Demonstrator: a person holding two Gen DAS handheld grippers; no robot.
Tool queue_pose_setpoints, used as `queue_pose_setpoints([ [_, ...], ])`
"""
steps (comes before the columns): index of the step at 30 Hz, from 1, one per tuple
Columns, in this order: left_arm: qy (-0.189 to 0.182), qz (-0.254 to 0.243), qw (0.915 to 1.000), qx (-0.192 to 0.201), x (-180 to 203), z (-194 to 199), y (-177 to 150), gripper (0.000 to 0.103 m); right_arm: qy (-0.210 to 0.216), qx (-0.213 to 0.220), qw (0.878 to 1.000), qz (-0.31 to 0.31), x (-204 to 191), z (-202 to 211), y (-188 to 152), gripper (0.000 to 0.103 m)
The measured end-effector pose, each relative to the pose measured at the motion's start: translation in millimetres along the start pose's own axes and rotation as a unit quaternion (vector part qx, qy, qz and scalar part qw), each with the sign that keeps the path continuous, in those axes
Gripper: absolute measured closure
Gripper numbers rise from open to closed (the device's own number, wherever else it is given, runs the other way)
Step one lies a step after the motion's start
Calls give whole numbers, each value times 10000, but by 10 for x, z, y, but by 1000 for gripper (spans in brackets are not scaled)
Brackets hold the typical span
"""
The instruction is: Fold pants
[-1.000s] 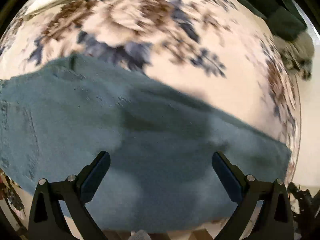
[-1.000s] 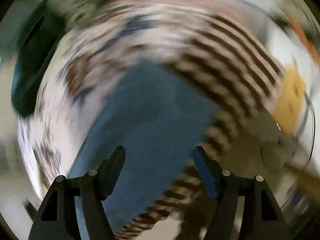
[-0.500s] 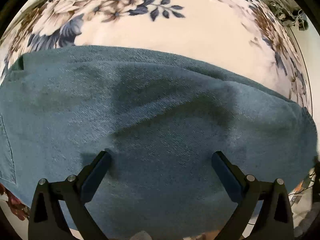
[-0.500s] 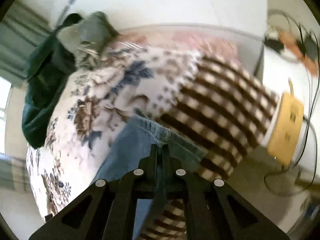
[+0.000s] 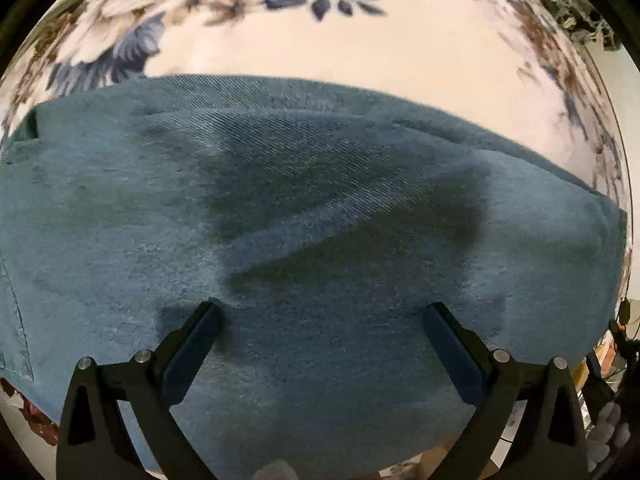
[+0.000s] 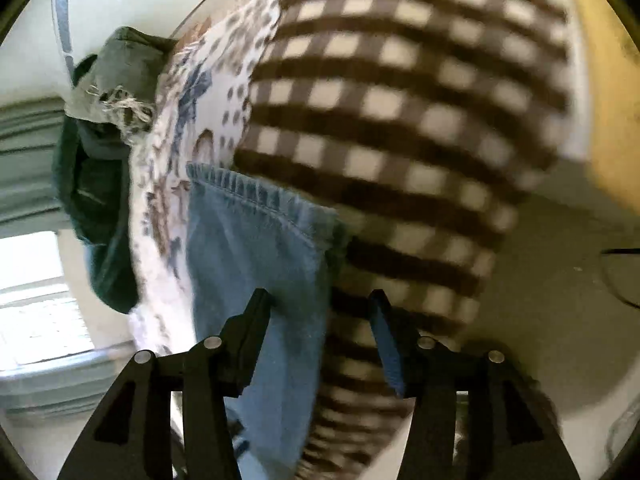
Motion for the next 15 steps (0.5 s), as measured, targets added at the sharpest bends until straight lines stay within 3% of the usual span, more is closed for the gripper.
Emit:
queue_pose_setpoints([
  [6,149,33,9997,-198,-31,-115,169,0,767,334,9963,186,-226,-124,-75,45],
  [9,157,84,9996,-217,-30,-141,228,0,1248,-78,9913,399,-343,-178,-214,46],
  [12,227,96,9995,-182,5,-170,253,0,841,-357,9930,743,-414,-381,-301,46],
  [15,270,134,9994,-179,60,-205,259,0,910,-365,9940,490,-424,-570,-225,46],
])
Point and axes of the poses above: each gripper's, at about its wrist camera, not at the fingertips, and z roughly against the way its jaws point, x to its right, y to its top, the point moved 2 cm from there along -z, roughly the way its jaws point, and after that the axes turned 9 degrees about -z, right-handed, at the moved point
